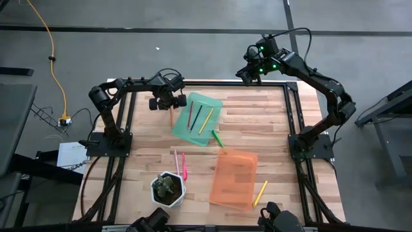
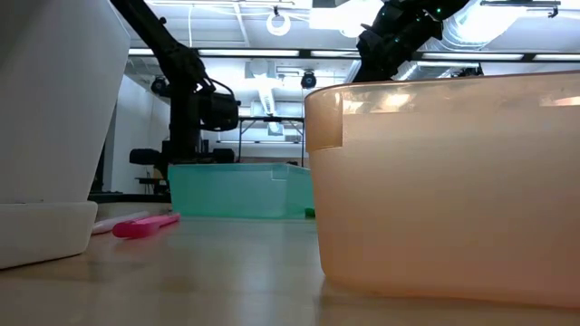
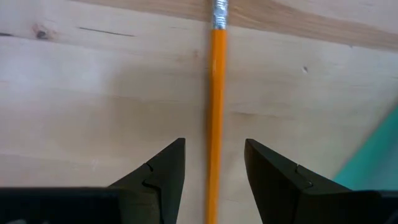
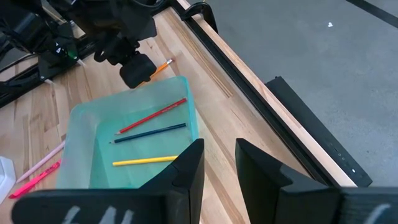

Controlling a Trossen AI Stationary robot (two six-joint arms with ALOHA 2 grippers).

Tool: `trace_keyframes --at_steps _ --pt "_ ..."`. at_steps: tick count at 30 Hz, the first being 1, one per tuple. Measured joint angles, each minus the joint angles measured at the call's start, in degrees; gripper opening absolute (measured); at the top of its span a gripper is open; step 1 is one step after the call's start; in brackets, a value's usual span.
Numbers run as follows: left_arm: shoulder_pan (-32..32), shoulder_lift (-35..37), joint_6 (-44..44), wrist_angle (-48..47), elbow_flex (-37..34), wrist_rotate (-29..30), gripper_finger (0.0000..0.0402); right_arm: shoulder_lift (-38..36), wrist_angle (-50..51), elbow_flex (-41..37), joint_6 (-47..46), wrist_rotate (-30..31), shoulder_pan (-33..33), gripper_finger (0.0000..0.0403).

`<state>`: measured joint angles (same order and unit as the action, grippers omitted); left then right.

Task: Sort pens & pencils
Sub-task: Put the orange pencil into the green bin

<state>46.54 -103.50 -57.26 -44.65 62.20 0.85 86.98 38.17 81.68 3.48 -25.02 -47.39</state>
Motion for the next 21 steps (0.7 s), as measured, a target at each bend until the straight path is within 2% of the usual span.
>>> trace_keyframes --at_steps 21 --pt "0.1 -0.7 0.0 0.1 0.0 -1.4 0.0154 0.0 0.0 0.0 0.0 0.0 0.0 0.0083"
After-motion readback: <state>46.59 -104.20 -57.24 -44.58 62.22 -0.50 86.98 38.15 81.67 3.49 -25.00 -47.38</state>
